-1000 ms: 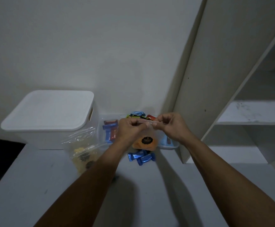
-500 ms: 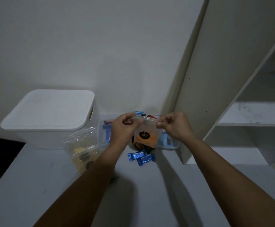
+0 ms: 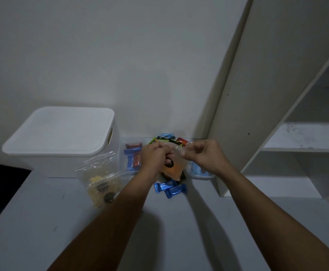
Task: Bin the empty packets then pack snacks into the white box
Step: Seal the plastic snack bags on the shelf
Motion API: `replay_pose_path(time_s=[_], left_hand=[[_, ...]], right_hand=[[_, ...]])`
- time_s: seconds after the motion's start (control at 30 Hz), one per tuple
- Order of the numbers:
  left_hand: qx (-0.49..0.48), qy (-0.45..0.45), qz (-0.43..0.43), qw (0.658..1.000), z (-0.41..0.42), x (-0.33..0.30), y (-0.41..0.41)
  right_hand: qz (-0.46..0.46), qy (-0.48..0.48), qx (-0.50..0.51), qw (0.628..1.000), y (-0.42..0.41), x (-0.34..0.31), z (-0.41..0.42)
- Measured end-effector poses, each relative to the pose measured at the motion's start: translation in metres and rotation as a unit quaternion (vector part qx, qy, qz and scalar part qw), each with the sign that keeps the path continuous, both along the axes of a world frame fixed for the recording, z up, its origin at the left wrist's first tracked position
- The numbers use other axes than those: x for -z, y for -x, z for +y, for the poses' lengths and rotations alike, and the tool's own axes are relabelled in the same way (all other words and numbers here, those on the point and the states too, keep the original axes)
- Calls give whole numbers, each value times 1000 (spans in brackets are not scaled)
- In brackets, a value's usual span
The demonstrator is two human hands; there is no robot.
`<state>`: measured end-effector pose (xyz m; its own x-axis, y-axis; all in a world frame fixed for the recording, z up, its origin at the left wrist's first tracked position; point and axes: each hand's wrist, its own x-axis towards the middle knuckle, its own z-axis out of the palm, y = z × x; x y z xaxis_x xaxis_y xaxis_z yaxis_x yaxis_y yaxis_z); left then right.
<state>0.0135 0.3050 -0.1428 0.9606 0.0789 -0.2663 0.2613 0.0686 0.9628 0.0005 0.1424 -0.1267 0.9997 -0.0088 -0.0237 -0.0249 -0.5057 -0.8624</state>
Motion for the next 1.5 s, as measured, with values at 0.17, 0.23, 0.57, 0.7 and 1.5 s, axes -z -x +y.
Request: replay_pose_path(time_s=[0.17, 0.23, 0.57, 0.7, 1.5], left_hand=[[25, -48, -32, 998, 0, 1, 5], [37, -50, -36, 997, 2, 1, 7], [32, -149, -49, 987, 46, 28, 37], [103, -203, 6, 974, 76, 44, 56], [-263, -288, -13, 921, 323, -18, -5]], right_hand=[[7, 3, -4, 1000, -3, 1, -1], [15, 3, -19, 1000, -2, 1, 2], [42, 92, -167, 981, -5, 7, 22], [86, 137, -215, 963, -7, 24, 43], [8, 147, -99, 984, -68, 4, 236]])
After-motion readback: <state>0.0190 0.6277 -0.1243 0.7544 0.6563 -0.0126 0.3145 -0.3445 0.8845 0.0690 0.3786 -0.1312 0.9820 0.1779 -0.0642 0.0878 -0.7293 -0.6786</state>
